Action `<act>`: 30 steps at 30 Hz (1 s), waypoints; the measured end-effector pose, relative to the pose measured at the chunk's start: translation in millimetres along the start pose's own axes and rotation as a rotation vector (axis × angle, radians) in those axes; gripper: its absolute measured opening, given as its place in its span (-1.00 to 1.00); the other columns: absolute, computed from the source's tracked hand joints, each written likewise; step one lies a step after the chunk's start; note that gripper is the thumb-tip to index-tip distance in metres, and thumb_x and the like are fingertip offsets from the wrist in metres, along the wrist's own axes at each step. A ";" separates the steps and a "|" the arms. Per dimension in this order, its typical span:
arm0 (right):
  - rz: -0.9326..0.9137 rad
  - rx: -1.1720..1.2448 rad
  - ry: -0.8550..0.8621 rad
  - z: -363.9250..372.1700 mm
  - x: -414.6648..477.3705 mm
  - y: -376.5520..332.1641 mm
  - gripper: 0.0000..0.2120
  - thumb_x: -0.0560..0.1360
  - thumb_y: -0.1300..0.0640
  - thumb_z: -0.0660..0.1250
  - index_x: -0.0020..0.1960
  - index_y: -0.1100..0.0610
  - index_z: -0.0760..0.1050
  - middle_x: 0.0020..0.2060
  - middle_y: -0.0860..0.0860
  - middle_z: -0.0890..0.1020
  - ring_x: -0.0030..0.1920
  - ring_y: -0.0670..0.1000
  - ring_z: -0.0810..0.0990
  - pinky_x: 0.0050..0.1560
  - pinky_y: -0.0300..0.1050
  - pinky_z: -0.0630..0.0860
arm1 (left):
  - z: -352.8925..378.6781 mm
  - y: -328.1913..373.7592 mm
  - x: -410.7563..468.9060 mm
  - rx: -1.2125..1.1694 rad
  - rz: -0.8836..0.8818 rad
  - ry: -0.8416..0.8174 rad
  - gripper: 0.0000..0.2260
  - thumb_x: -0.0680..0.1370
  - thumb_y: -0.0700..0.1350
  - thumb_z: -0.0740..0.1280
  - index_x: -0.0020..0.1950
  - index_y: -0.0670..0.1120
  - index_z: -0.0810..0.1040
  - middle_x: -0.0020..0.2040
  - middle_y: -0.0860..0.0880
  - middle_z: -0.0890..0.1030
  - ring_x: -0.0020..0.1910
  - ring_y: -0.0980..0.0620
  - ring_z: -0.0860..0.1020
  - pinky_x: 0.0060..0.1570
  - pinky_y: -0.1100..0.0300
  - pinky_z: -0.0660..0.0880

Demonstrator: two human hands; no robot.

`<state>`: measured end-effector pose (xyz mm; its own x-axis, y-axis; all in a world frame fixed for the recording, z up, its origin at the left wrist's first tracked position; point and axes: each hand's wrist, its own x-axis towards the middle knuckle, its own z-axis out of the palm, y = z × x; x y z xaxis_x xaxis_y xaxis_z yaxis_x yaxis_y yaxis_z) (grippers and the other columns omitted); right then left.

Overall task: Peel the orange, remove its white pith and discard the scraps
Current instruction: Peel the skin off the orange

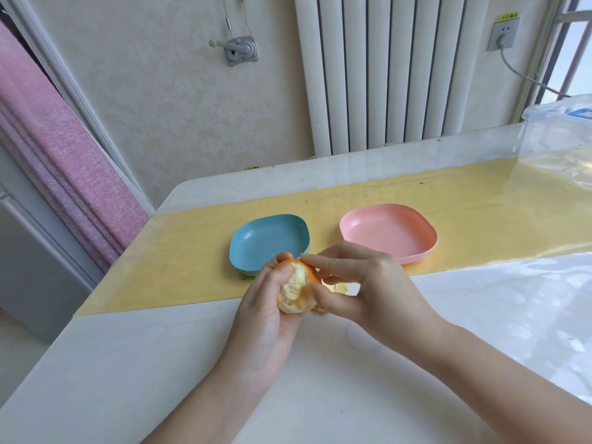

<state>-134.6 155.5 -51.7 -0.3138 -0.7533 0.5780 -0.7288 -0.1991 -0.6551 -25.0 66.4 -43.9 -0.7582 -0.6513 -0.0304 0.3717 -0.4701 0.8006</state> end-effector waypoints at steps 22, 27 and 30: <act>0.243 0.318 -0.038 -5.3 3.4 -2.8 -0.77 0.47 0.18 0.43 0.12 0.07 0.65 -0.11 -0.04 0.60 -0.10 -0.13 0.61 -0.15 -0.38 0.49 | -7.8 -3.3 3.1 0.058 0.080 0.022 -0.81 0.42 -0.21 0.32 0.02 -0.10 0.49 -0.09 -0.14 0.61 -0.03 -0.12 0.59 -0.09 0.00 0.48; 0.242 0.108 0.006 -2.5 2.7 -12.5 -0.71 0.43 0.30 0.38 0.07 0.03 0.67 -0.32 -0.06 0.56 -0.35 -0.12 0.55 -0.33 -0.34 0.43 | -4.2 -6.0 -1.5 0.123 0.140 0.051 -0.89 0.51 -0.29 0.27 -0.01 -0.12 0.47 -0.18 -0.05 0.61 -0.20 0.05 0.60 -0.31 0.22 0.54; 0.179 -0.126 -0.006 0.8 1.5 -13.7 -0.80 0.39 0.24 0.38 -0.05 0.03 0.68 -0.37 0.06 0.54 -0.37 0.04 0.46 -0.33 -0.06 0.44 | -2.7 -11.1 -4.4 0.162 0.145 0.057 -0.86 0.44 -0.27 0.31 -0.04 -0.11 0.49 -0.23 0.00 0.62 -0.25 0.12 0.60 -0.36 0.31 0.51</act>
<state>-124.6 156.6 -42.2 -0.4416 -0.7736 0.4545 -0.7323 0.0181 -0.6808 -24.4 72.9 -54.2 -0.6698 -0.7400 0.0619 0.3801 -0.2701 0.8846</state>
